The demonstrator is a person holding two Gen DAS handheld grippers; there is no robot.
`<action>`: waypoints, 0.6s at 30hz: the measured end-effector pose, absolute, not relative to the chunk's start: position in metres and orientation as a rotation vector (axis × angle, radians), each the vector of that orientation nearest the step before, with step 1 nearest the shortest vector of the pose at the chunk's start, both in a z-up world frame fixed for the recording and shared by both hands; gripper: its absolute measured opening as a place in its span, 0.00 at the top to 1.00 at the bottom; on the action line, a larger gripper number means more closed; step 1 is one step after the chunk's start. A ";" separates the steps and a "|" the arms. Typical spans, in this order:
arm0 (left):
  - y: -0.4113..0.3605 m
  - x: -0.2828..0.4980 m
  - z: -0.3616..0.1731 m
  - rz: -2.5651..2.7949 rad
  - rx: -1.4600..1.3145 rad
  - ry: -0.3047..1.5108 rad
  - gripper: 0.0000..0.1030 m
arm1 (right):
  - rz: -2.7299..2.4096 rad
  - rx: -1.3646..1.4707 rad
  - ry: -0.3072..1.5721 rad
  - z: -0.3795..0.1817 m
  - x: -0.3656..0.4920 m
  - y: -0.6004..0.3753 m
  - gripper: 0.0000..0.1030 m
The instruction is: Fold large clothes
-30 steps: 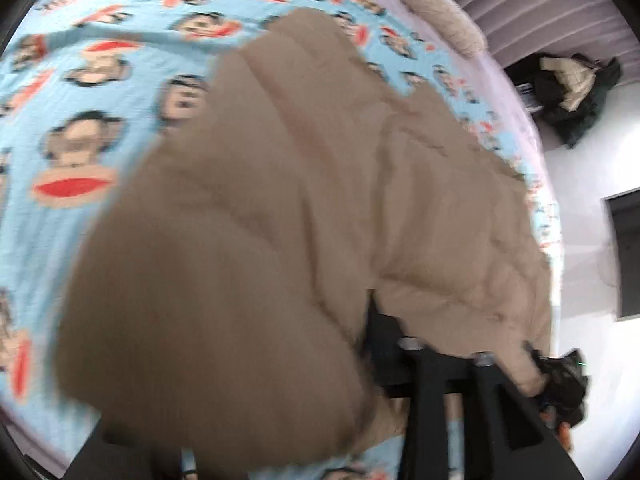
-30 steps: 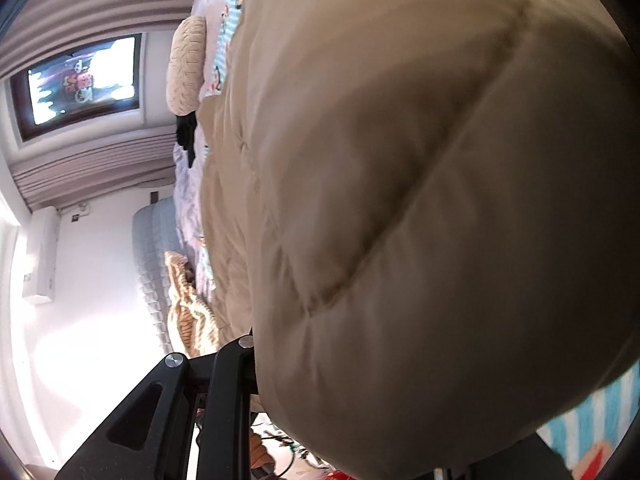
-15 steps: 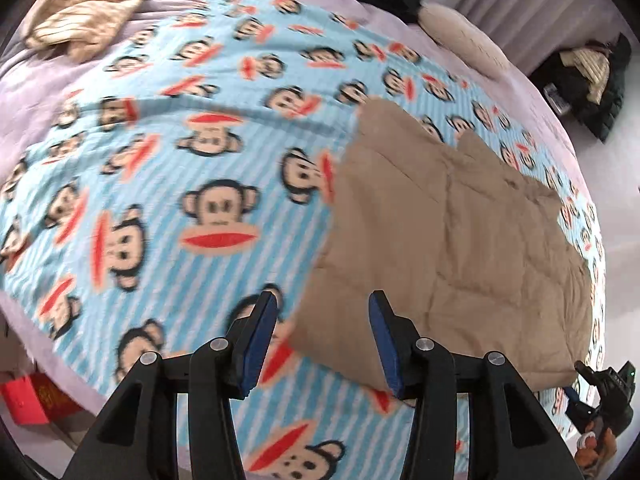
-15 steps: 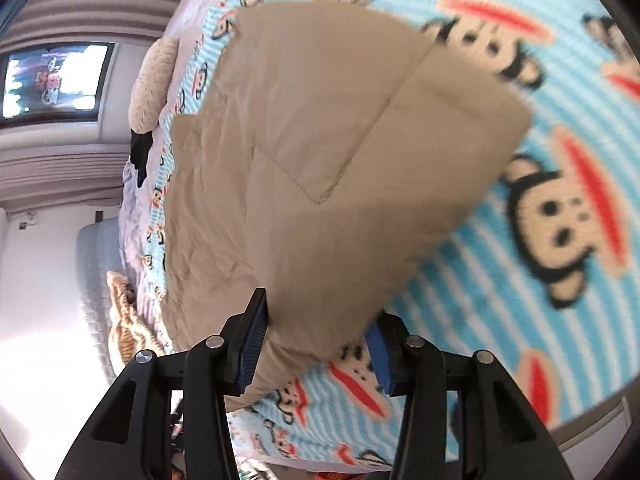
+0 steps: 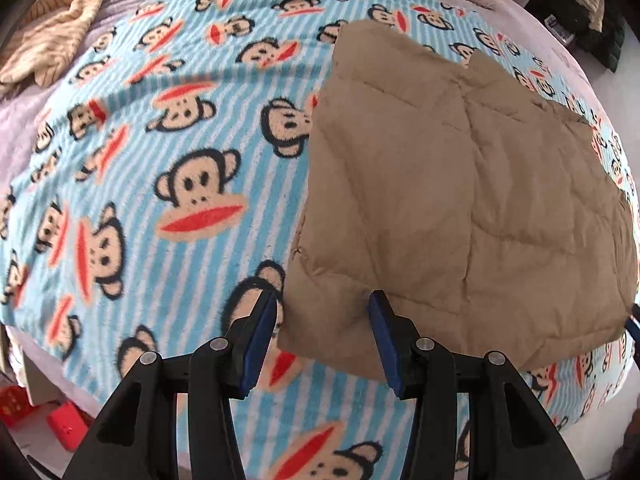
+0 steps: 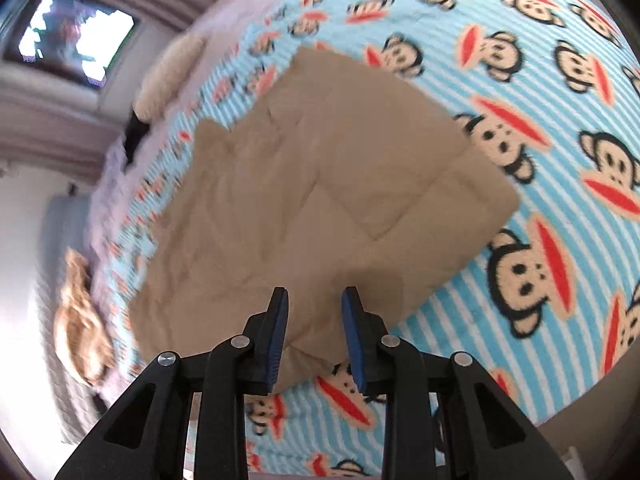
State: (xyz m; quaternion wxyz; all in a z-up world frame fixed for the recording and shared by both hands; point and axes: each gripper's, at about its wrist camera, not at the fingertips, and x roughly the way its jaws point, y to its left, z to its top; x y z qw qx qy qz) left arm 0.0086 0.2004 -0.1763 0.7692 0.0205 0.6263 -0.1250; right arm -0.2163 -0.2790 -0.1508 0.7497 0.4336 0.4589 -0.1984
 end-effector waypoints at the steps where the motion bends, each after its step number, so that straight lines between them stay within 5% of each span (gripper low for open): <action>1: 0.202 0.008 -0.172 -0.274 0.047 1.349 0.52 | -0.443 0.934 1.047 -0.159 -0.207 -0.275 0.70; 13: 0.205 -0.021 -0.113 -0.353 0.090 1.292 0.52 | -0.389 0.956 1.122 -0.147 -0.198 -0.241 0.69; 18: 0.196 -0.030 -0.101 -0.398 0.097 1.289 0.52 | -0.351 0.926 1.149 -0.132 -0.193 -0.218 0.56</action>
